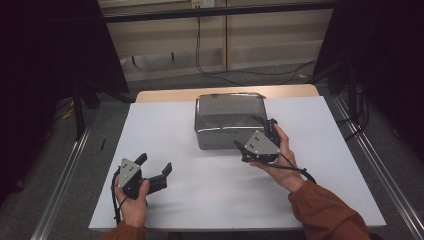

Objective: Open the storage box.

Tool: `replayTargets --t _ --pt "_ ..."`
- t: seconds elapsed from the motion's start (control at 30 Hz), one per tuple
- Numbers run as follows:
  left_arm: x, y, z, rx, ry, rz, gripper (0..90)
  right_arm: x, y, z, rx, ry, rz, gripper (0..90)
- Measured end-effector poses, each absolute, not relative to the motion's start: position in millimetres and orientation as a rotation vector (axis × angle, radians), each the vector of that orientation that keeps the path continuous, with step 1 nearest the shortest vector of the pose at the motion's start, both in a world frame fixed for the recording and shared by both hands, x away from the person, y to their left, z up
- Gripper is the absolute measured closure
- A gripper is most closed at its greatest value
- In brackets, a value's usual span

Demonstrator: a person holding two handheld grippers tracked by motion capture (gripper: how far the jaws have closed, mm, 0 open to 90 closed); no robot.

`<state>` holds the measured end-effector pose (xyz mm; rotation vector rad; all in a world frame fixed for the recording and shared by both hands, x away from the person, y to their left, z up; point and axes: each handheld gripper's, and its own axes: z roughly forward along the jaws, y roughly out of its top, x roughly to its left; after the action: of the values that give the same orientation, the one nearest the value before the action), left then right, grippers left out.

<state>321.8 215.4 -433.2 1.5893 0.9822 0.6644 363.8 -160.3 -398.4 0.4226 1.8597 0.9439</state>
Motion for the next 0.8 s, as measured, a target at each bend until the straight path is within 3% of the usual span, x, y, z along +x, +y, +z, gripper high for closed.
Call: replayTargets --t 0.27,0.8 --pt "321.8 215.8 -432.2 1.597 0.960 0.671 3.0 366.6 -147.3 -401.7 0.322 1.861 0.851 12.7" --pt "320.9 212.2 -432.6 1.623 0.935 0.676 2.8 365.2 -127.7 -415.1 0.095 1.841 0.599 41.4"
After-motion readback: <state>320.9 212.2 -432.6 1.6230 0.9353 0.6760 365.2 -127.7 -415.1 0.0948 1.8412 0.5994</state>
